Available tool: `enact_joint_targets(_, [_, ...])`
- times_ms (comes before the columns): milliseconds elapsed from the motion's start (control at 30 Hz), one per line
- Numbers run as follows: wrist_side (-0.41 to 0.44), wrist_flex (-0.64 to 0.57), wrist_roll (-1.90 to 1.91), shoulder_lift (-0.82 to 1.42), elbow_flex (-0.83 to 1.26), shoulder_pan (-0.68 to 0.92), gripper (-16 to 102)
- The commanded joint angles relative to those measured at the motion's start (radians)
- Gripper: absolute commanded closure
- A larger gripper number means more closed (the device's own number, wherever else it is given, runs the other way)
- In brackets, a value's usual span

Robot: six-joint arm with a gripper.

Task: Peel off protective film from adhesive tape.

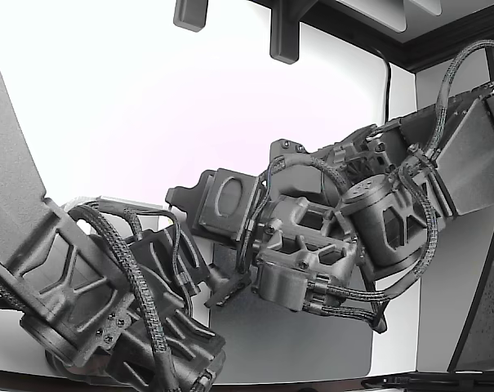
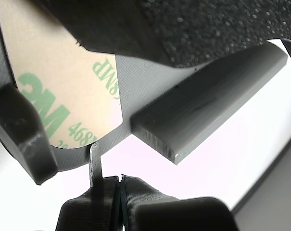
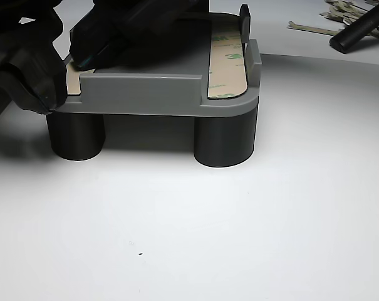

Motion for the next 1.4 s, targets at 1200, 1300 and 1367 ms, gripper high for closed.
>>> enact_joint_targets(1200, [-0.012, 0.009, 0.017, 0.014, -0.048, -0.002, 97])
enact_joint_targets(1300, [-0.012, 0.009, 0.021, 0.014, -0.049, 0.003, 97])
enact_joint_targets(1367, [-0.012, 0.009, 0.025, 0.014, -0.049, 0.006, 97])
